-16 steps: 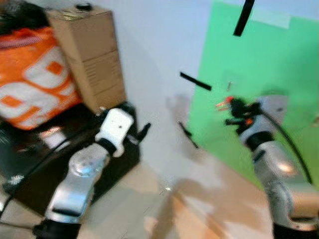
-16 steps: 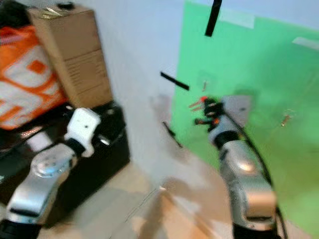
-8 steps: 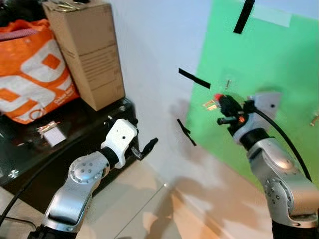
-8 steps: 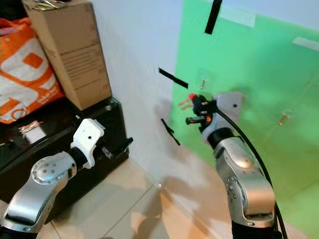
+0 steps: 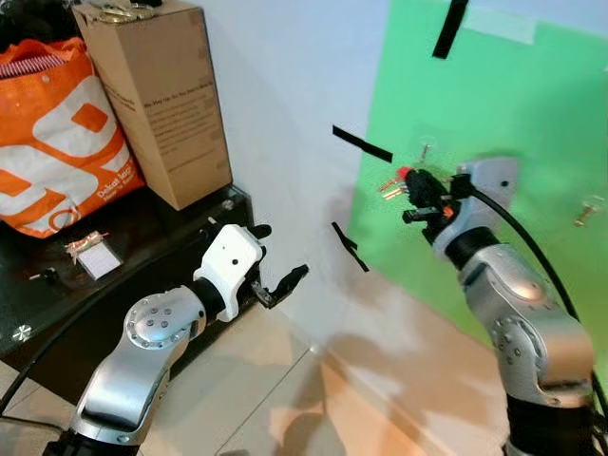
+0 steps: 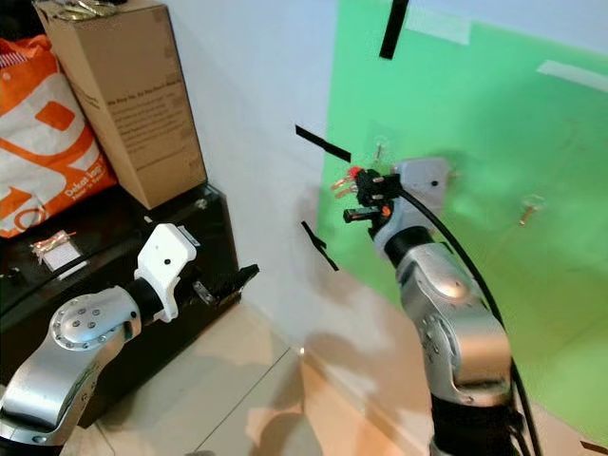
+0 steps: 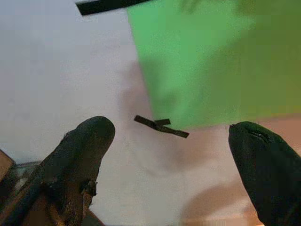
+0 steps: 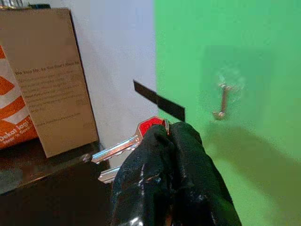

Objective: Hang keys on a hook

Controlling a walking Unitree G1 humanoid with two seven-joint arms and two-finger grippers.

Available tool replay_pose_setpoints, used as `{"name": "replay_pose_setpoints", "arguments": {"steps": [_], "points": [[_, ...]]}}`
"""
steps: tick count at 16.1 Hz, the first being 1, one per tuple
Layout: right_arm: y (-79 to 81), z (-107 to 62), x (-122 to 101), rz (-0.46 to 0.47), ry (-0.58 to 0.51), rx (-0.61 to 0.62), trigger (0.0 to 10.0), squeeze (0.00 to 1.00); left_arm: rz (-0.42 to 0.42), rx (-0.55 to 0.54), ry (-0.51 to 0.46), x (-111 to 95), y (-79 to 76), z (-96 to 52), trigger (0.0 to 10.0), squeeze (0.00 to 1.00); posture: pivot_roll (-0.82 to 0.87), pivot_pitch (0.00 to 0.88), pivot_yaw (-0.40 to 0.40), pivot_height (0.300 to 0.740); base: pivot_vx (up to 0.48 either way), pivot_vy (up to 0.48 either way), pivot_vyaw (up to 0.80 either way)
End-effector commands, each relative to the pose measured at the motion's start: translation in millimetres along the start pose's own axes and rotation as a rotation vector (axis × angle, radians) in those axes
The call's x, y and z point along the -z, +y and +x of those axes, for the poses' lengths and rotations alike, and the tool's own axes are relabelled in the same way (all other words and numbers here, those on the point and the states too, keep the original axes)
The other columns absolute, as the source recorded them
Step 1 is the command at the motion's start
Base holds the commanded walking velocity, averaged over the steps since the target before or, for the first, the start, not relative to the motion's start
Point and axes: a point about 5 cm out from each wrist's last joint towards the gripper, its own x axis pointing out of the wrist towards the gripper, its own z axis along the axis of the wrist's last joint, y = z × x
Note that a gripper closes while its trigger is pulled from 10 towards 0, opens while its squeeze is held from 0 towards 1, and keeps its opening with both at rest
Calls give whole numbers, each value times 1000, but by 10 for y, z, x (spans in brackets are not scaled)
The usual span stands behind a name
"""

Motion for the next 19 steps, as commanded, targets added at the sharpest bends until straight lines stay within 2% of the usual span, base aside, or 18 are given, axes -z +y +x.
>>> {"name": "replay_pose_setpoints", "arguments": {"steps": [1, 6, 9, 11, 12, 13, 14, 16, 18, 19], "points": [[7, 48, -21, 27, 6, -5, 10000, 0, 12, 19, -11, -47, -15, -16, 10000, 59, -4, 0, -1, 740, 0, 0, 0], [-104, 214, -85, 106, 1, 80, 10000, 0, 12, 38, -8, -61, -54, -36, 10000, 59, 3, 0, -8, 740, 0, 0, 0], [-163, 252, -105, 151, -7, 123, 10000, 0, 15, 40, -9, -66, -59, -41, 10000, 55, 7, 0, -11, 740, 0, 0, 0], [-151, 253, -128, 138, -8, 89, 10000, 0, -12, 13, -24, -97, -31, -24, 10000, 55, 7, 0, -14, 740, 0, 0, 0], [-89, 222, -171, 107, -24, 19, 10000, 0, -21, -1, -61, -161, -2, 21, 10000, 78, 7, 0, -14, 740, 0, 0, 0], [-15, 181, -228, 77, -51, -60, 10000, 0, -49, 15, -155, -301, 14, 83, 10000, 1000, -1, 0, -13, 740, 0, 0, 0], [39, 149, -268, 60, -71, -116, 10000, 0, -45, 45, -198, -392, 11, 154, 10000, 1000, -9, 0, -11, 740, 0, 0, 0], [143, 81, -314, 47, -96, -234, 10000, 0, 7, 92, -225, -505, -14, 338, 10000, 1000, -24, 0, -9, 740, 0, 0, 0], [187, 44, -314, 37, -102, -287, 10000, 0, 47, 76, -256, -605, 9, 461, 10000, 1000, -29, 0, -8, 740, 0, 0, 0], [229, 10, -300, 32, -108, -337, 10000, 0, 110, 88, -291, -715, -8, 582, 10000, 494, -47, 0, -2, 740, 0, 0, 0]]}}
